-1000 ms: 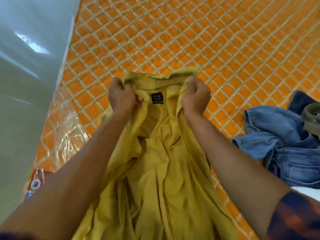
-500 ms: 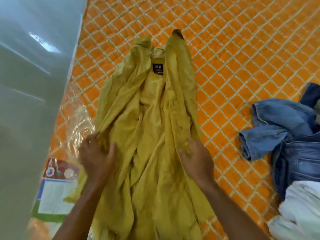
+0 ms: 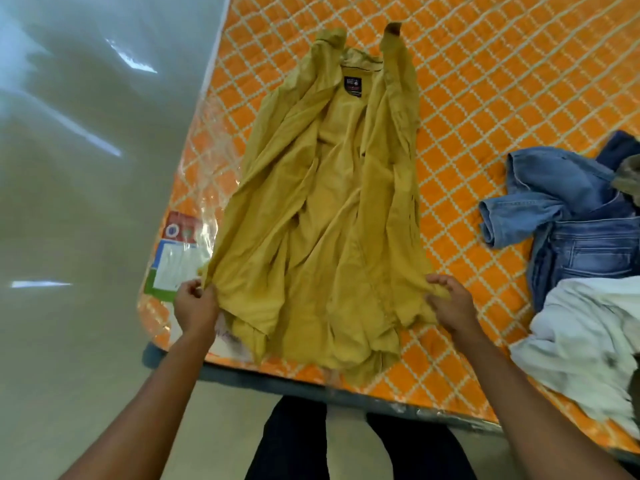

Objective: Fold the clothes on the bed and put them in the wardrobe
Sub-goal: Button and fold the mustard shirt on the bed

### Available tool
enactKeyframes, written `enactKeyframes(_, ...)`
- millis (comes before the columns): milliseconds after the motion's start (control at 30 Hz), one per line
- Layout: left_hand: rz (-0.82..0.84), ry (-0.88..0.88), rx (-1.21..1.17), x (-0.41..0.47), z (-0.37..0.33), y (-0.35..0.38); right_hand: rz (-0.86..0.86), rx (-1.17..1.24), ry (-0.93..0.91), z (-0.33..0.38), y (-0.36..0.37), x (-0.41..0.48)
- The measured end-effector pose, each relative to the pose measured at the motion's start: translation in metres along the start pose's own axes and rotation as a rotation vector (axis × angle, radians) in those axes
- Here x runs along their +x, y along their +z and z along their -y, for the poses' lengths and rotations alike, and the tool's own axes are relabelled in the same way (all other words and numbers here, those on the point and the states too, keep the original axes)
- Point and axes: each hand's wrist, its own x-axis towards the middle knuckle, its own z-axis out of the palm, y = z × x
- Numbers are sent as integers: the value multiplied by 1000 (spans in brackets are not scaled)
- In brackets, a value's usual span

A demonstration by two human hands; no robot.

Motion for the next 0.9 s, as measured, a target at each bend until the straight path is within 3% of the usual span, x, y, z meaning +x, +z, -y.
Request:
enactKeyframes(100,-150,145,-11,12,-19,-40,-254,46,-67,-2,-25,-30)
enactKeyframes(200,-310,397,-16,21,-28,-96,-459,131,-52,-3,-55,-63)
enactKeyframes(333,-227,686,122,-3,-15,-139,-454,554,262,-25,-66,-96)
enactKeyframes(400,-125,879,343,-25,1,-137,-353,650,271,-28,-66,-105)
enactKeyframes(500,94,1195,527,-52,18,-113,-302,393,-163,28,-43,-132)
enactKeyframes(567,268,1330,705,-60,39,-95,-161,177,-406,67,2,-145)
enactKeyframes(633,380,1303,943,-59,67,-81,167,-24,-537,85,58,-152)
enactKeyframes(700,441,1015,1256,-53,83,-78,549,-286,-512,80,109,-151)
enactKeyframes(767,435,692,1488,-44,91,-76,779,-447,-477,65,146,-145)
enactKeyframes(833,369,618,1548,-37,88,-77,744,-391,-432,51,159,-140)
enactKeyframes(900,288,733,1487,-38,76,-70,462,-249,-336,36,160,-134)
